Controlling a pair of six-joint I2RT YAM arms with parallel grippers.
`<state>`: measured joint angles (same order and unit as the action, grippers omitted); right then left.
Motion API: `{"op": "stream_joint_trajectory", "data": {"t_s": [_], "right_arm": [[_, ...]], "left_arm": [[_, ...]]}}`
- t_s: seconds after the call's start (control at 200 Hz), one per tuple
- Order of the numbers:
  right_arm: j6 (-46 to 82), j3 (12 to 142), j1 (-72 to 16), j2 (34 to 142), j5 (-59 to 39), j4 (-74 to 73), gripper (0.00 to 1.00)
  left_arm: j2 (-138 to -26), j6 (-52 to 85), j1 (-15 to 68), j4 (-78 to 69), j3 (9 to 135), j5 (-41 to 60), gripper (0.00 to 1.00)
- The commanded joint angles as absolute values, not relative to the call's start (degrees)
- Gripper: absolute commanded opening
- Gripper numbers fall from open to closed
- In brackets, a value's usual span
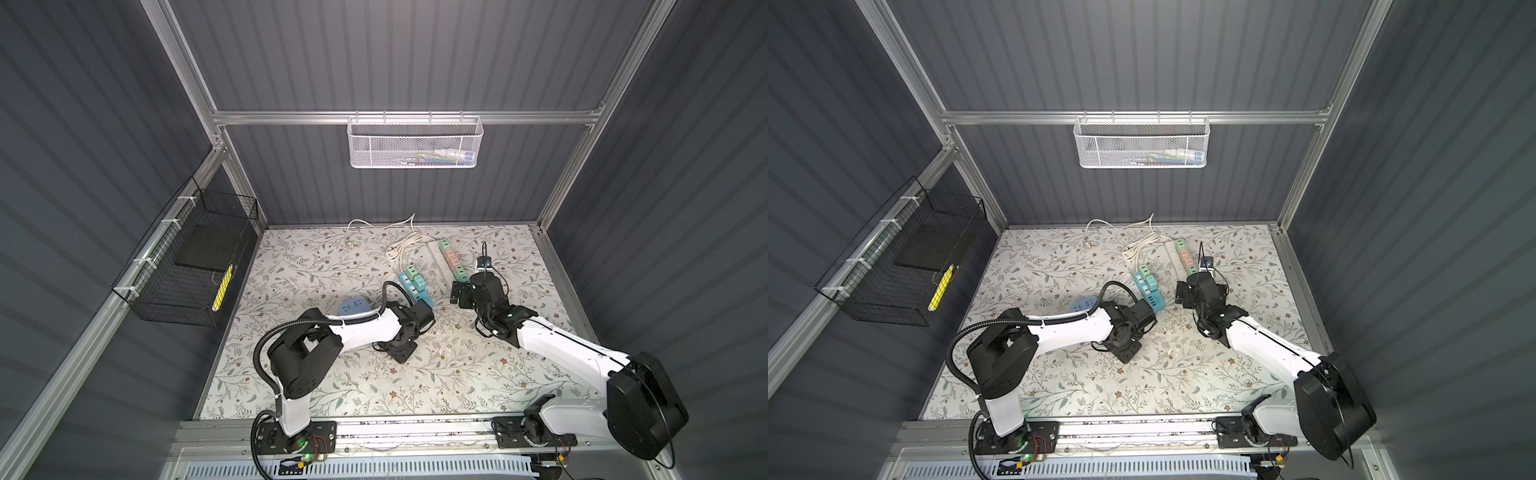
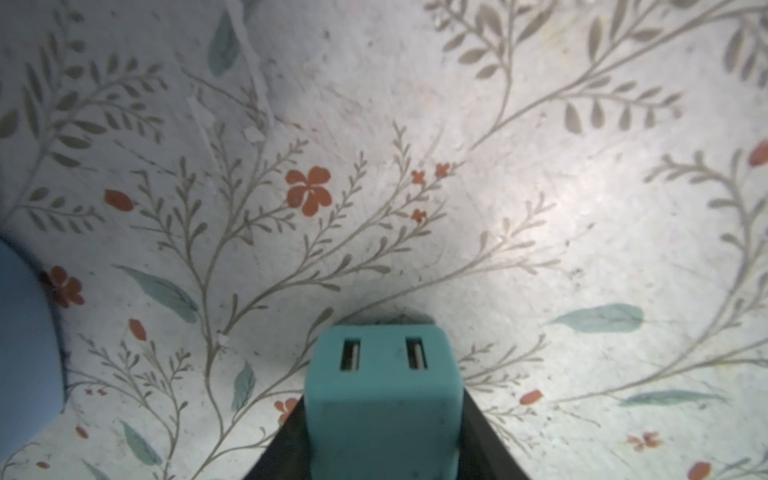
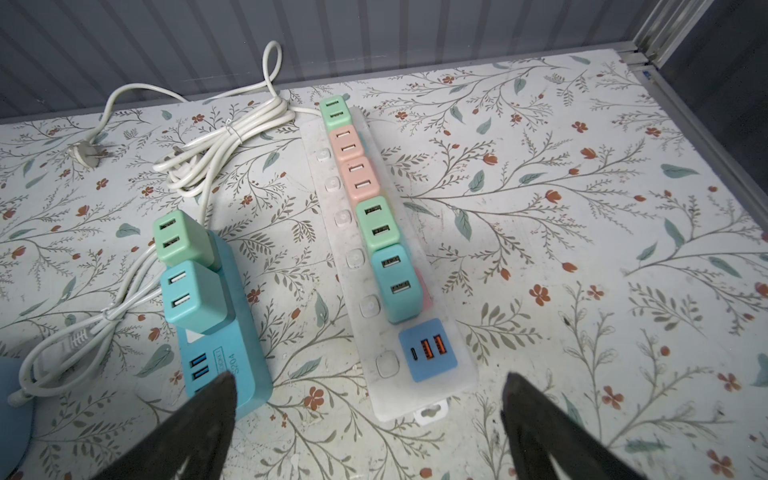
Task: Insert the plug
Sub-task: 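Lift the teal cube plug with the left gripper while the right gripper moves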
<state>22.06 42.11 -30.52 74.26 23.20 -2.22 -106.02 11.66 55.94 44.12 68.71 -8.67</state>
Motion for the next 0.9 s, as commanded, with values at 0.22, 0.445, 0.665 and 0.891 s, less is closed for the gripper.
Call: {"op": "stream_joint_trajectory", "data": {"t_s": [0.22, 0.445, 0.665, 0.891], "right_arm": [[21.36, 41.51, -30.58, 73.91, 22.57, -3.36, 0.99], [21.16, 41.69, -30.67, 74.46, 21.89, -3.52, 0.99], [21.09, 41.67, -30.67, 74.25, 22.05, -3.38, 0.99], [21.08, 41.79, -30.67, 74.12, 21.61, -3.41, 0.99]], "left_arm": [[-101.99, 12.14, 55.98, 45.79, 69.07, -8.86, 0.7], [-101.4, 15.14, 55.94, 45.23, 67.46, -9.58, 0.65], [-103.52, 14.93, 55.94, 45.06, 66.96, -8.54, 0.59], [-104.1, 15.45, 55.54, 41.95, 64.31, -9.34, 0.49]]}}
